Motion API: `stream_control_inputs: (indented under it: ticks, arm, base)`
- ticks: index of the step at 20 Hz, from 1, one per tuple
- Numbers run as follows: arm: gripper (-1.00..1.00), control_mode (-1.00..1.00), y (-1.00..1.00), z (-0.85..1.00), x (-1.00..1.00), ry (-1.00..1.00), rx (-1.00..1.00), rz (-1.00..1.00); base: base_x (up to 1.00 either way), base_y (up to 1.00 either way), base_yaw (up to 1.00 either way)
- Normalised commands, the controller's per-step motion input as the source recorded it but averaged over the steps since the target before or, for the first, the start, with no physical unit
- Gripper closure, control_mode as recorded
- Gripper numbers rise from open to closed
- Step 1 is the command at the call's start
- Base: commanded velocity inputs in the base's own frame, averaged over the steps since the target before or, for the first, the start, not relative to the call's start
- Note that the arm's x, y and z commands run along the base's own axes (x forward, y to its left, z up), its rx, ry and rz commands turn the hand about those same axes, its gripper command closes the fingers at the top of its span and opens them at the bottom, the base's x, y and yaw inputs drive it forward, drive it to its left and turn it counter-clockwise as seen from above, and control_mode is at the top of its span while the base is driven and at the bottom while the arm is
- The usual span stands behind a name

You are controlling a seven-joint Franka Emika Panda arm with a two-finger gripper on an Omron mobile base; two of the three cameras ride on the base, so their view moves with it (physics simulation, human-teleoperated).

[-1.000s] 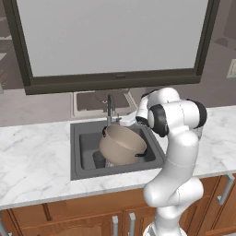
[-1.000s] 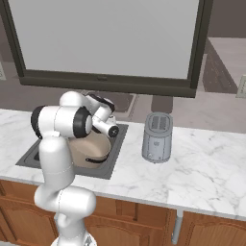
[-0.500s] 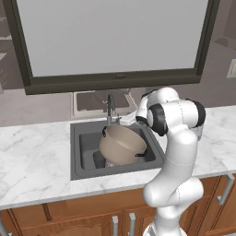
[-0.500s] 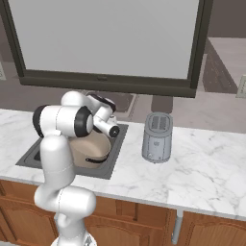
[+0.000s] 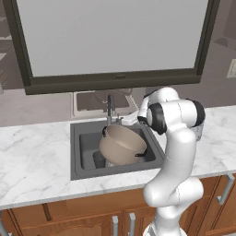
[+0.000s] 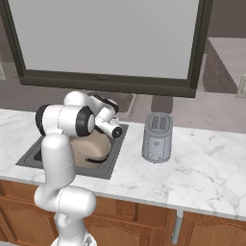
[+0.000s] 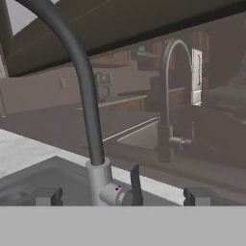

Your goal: Pick the pot and glass cup and place them in the sink. Then turn on the water.

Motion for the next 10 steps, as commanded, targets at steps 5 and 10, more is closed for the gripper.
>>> stream_control_inputs:
  ticks: [5,10]
  arm:
    - [-1.00,-1.00,-0.03,-0.07,0.10,0.00,0.00,0.00]
    - [-1.00,-1.00,0.00,-0.04,0.17,0.00,0.00,0.00]
  base:
    - [0.00,0.00,0.00]
    - [0.00,0.00,0.00]
